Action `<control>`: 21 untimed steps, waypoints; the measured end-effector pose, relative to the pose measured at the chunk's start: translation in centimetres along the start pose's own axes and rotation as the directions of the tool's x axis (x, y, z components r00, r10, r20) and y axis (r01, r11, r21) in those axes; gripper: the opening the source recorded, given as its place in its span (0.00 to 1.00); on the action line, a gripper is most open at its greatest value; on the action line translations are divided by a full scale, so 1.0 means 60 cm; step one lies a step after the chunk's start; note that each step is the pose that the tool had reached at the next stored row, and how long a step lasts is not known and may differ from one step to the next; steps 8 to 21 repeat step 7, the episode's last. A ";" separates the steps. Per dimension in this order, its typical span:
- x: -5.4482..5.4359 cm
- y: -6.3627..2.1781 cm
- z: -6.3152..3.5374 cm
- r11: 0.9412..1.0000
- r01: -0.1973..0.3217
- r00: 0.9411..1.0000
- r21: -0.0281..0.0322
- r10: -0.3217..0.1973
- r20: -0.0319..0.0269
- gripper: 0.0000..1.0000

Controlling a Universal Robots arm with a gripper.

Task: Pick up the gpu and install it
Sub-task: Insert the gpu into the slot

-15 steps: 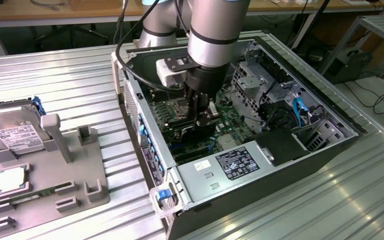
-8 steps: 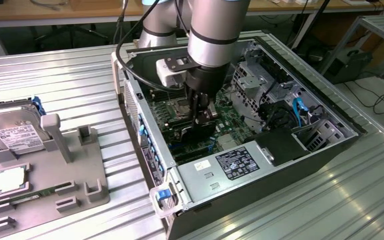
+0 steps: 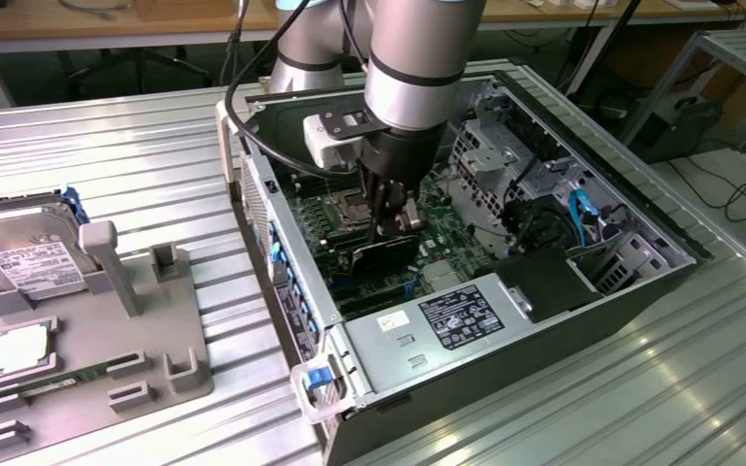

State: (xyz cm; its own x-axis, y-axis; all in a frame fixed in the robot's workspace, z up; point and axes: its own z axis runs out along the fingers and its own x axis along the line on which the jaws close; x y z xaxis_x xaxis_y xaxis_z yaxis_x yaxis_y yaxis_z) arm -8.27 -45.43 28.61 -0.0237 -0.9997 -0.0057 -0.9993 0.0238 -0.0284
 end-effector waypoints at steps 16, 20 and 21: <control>0.000 0.000 0.000 1.000 0.000 1.000 0.000 0.000 0.000 0.11; 0.000 0.000 0.000 1.000 0.000 1.000 0.000 0.000 0.000 0.11; 0.000 0.000 0.000 1.000 0.000 1.000 0.000 0.000 0.000 0.11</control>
